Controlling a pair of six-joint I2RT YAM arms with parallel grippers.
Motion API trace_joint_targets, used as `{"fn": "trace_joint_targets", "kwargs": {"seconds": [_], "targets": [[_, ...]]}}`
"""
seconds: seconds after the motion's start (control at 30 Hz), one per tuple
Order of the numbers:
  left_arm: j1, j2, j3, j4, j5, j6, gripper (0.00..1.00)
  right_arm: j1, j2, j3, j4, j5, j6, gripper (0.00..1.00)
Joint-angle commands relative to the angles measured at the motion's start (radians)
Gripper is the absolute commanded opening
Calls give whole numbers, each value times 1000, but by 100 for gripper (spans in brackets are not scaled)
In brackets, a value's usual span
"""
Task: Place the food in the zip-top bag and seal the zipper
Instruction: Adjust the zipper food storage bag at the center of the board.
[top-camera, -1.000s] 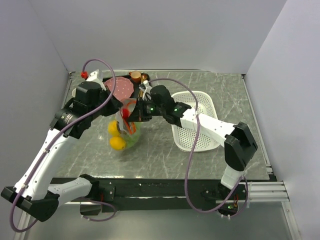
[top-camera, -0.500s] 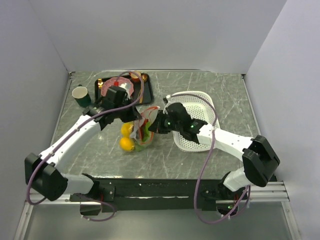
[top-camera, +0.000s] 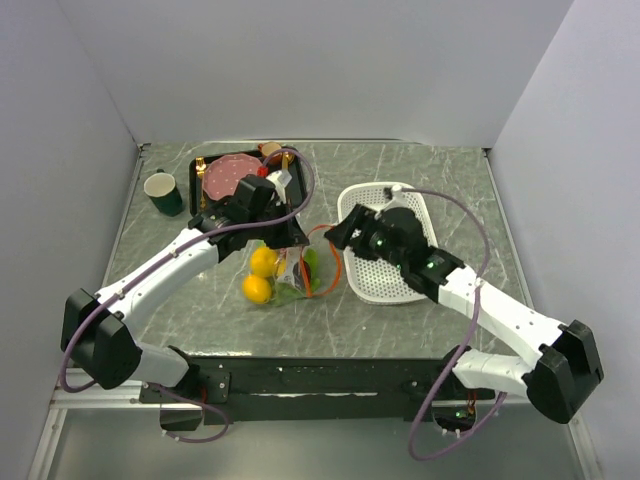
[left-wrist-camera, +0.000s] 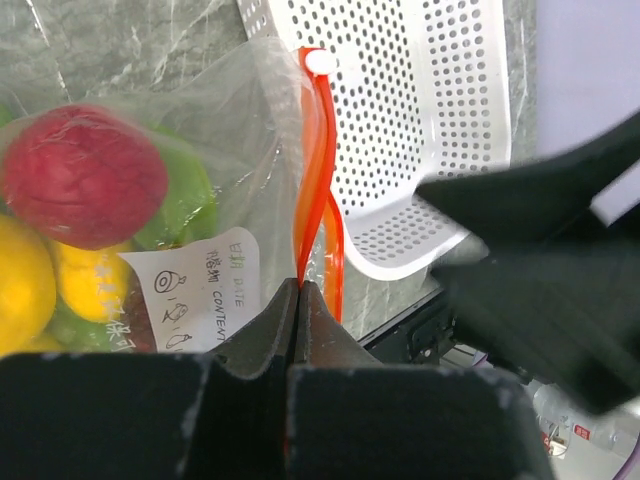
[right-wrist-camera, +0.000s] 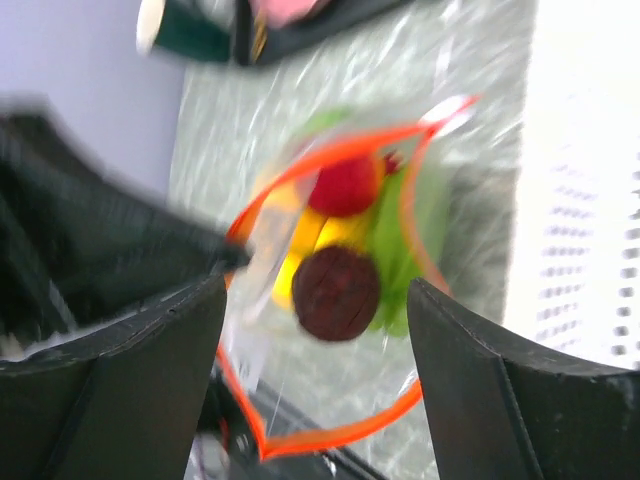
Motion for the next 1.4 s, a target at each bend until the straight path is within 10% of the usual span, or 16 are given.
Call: {"fn": "trace_joint_targets", "kwargs": {"seconds": [0.0,0.9,1.37], "targets": [[-1,-14,44,32,11,17,1,-117,29,58,-65,-48,81,80],[-1,-12,54,26,20,45,1,-184,380,176,98,-182,285,52],[-19,27,-31,123,195,50,1,-188,380,172,186,-165,202,11]]}}
